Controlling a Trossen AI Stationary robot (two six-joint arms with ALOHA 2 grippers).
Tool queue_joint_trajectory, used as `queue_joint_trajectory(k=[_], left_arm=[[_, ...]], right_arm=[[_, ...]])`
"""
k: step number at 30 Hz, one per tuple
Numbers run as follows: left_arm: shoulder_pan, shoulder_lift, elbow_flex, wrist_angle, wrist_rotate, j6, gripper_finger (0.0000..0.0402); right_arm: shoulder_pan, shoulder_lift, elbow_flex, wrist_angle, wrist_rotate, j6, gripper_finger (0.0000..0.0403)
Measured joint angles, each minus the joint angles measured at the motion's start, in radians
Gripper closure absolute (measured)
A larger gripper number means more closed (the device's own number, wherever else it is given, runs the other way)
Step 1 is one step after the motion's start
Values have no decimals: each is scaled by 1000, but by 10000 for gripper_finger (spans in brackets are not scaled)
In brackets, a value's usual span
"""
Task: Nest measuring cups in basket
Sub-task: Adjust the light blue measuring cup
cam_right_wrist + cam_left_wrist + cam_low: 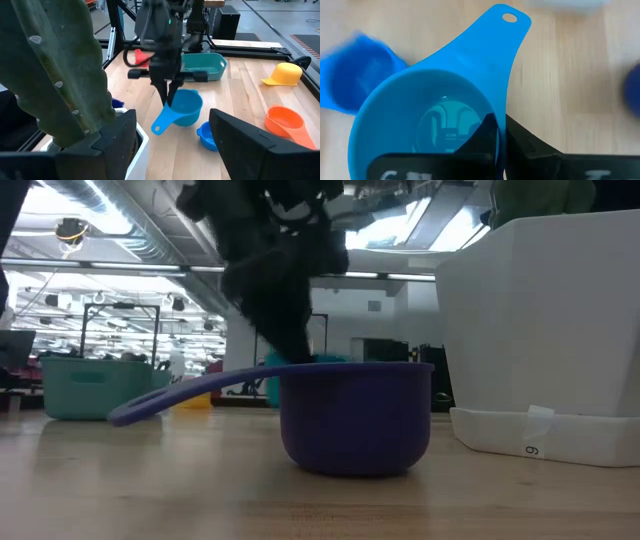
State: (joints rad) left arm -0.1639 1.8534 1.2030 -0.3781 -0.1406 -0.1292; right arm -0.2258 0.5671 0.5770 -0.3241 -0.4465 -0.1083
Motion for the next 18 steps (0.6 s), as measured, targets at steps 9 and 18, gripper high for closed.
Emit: queue_joint_trajectory(k=[9,18], left_arm=[[0,14,1,15,0,-25,381],[0,14,1,13,-4,-50,331]], right_arm=[[0,0,0,-1,0,0,147],[0,0,0,-2,0,1,147]])
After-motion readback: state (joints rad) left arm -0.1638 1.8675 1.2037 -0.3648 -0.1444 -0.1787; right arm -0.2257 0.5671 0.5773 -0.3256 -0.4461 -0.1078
